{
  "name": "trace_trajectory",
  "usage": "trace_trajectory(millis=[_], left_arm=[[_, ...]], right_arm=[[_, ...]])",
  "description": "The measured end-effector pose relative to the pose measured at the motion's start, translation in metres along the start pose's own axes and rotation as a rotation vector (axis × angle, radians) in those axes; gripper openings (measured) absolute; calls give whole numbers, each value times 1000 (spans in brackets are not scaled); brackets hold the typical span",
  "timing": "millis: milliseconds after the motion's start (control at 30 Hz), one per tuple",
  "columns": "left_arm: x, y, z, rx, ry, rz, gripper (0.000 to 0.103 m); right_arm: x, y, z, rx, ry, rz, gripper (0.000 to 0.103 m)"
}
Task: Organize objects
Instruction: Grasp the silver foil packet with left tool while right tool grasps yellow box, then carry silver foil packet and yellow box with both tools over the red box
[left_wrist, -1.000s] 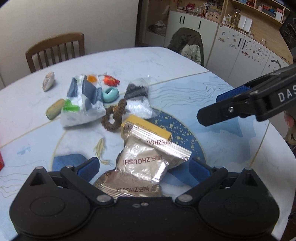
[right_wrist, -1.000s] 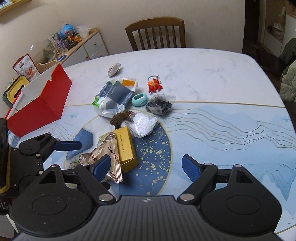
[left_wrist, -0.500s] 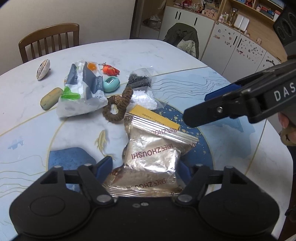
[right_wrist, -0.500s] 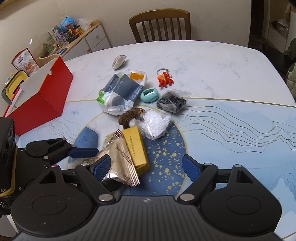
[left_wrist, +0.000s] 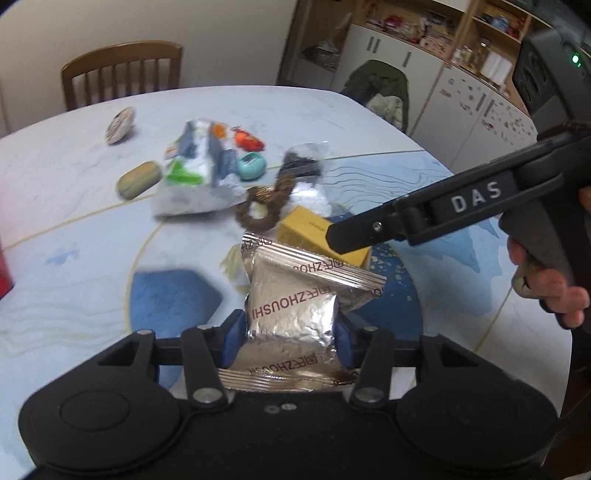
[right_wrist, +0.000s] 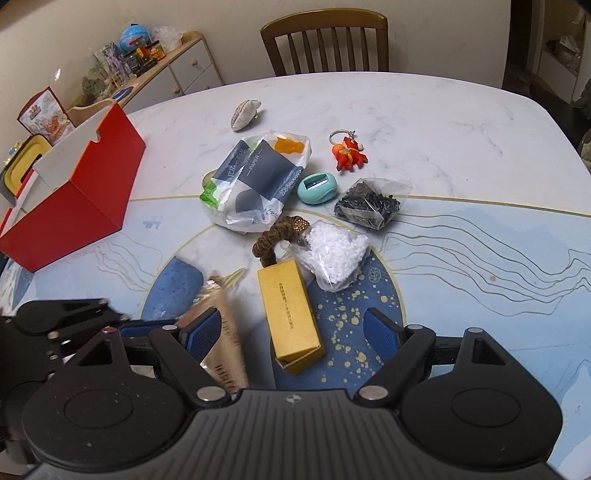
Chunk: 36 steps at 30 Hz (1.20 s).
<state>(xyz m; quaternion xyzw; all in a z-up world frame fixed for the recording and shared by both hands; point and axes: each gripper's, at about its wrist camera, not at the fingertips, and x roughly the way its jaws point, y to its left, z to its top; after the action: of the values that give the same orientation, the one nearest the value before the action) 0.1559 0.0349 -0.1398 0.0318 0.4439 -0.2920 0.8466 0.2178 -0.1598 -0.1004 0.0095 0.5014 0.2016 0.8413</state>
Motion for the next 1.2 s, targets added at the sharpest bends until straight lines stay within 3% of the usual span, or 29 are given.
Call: trace_trajectory(millis=[267, 500, 633, 767, 1200], left_arm=[[-14, 17, -10, -70, 0, 34, 48], [-21, 24, -14, -105, 5, 55, 48], [-23, 26, -16, -129, 12, 62, 48], [-26, 30, -17, -158, 19, 67, 48], [-60, 40, -13, -210, -1, 85, 48]], right_arm=[[23, 6, 2, -3, 36, -36, 82], [33, 17, 3, -23, 56, -40, 54], [34, 21, 2, -28, 62, -59, 47], [34, 22, 1, -14, 67, -75, 32], [-1, 41, -13, 56, 36, -11, 29]])
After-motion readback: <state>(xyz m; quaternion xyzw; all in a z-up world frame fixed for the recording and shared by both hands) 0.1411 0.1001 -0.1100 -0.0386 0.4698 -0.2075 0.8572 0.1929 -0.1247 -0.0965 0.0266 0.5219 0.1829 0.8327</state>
